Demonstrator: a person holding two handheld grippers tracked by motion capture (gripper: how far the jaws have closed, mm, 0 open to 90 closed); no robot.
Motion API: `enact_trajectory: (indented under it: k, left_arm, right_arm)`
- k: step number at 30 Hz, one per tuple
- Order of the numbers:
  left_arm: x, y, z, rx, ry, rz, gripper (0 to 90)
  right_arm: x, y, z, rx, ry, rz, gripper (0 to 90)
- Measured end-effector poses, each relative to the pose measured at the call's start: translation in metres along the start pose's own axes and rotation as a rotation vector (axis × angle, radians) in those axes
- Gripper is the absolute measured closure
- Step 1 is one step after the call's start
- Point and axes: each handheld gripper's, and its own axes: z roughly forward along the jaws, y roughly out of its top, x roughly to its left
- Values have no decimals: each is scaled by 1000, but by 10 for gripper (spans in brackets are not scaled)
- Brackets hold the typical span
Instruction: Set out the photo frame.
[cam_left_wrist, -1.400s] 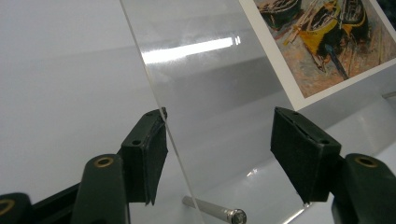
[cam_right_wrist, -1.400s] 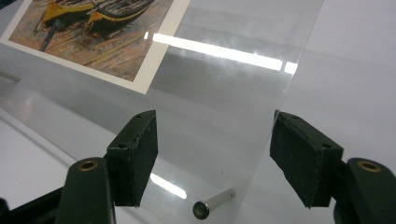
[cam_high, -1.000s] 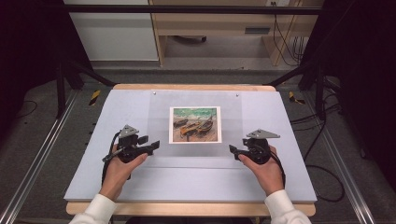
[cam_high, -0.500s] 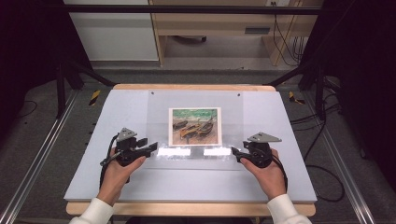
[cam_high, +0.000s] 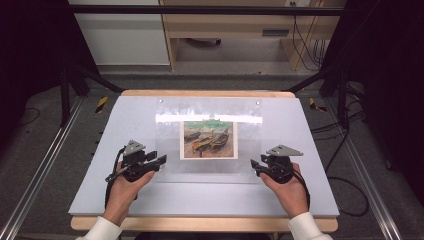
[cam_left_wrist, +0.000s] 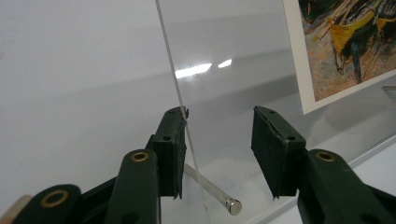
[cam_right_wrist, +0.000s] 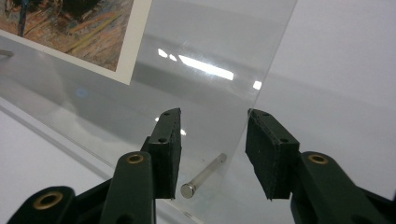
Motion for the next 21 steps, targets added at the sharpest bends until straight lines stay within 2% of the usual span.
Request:
enact_trajectory:
  k: [6,15,21]
  left_arm:
    - [-2,-2,-3,3,9,1,567]
    - [-5,-2,-5,19,22,25,583]
    - [-5,-4,-7,23,21,30,597]
  right_arm:
    - [-1,-1,-3,5,6,13,611]
    - [0,-3,-6,12,3,22,643]
    - [1,-4,-7,16,-2,1,657]
